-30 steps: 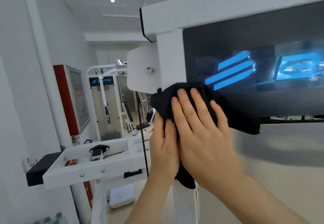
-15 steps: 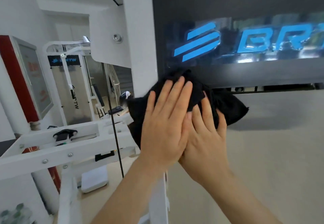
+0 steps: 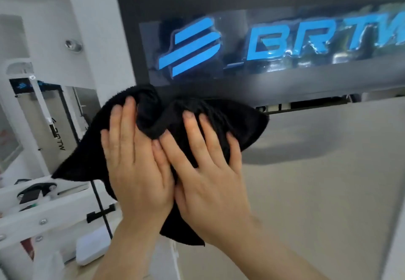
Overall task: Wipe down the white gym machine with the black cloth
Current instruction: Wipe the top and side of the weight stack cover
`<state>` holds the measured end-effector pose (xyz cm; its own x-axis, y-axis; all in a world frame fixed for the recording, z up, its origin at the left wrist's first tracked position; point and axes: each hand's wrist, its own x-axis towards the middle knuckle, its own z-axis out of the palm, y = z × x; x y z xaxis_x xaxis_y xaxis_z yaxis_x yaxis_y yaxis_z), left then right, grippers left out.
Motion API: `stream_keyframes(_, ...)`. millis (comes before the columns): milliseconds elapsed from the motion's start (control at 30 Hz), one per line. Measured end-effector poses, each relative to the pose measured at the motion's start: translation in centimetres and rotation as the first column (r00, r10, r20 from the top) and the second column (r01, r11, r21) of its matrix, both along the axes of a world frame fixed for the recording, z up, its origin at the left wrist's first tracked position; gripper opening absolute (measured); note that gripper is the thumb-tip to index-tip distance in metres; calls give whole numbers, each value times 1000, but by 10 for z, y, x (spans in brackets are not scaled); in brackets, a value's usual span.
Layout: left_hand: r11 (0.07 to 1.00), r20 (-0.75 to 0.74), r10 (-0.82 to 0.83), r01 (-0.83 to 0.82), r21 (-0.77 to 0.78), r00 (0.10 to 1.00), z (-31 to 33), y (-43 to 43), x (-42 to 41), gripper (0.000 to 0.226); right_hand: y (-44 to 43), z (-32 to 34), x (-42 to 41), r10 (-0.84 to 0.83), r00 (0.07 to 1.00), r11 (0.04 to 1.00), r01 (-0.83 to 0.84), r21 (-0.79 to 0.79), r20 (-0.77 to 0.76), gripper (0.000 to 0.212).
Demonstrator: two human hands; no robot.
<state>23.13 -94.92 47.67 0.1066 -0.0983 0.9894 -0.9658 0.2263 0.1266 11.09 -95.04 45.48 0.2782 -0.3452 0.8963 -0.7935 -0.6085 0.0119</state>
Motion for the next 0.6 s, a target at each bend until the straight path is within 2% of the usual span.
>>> stream_keyframes(67, 1000, -1, -6, 6, -12, 1000, -12, -5, -14, 44, -10, -7, -2, 22, 999, 999, -23, -24, -40, 59)
stream_keyframes(200, 997, 185, 74, -74, -7, 980, -16, -8, -37, 46, -24, -20, -28, 30, 999, 997, -31, -71, -12, 55)
stream_keyframes(333, 942, 337, 307, -334, 23, 890, -16, -10, -45, 61, -35, -34, -82, -77, 997, 996, 76, -47, -3, 59)
stream_keyframes(400, 919, 384, 354, -394, 30, 853, -22, -11, -50, 64, -39, -40, -103, -107, 994, 993, 106, -52, -19, 57)
stream_keyframes(500, 935, 407, 254, -331, 128, 877, -36, -16, -84, 63, -31, -35, -119, -15, 998, 995, 22, -102, 63, 44)
stream_keyframes(600, 956, 377, 155, -236, 177, 913, -41, -23, -124, 60, -21, -3, -142, 193, 937, 981, -192, -32, 291, 31)
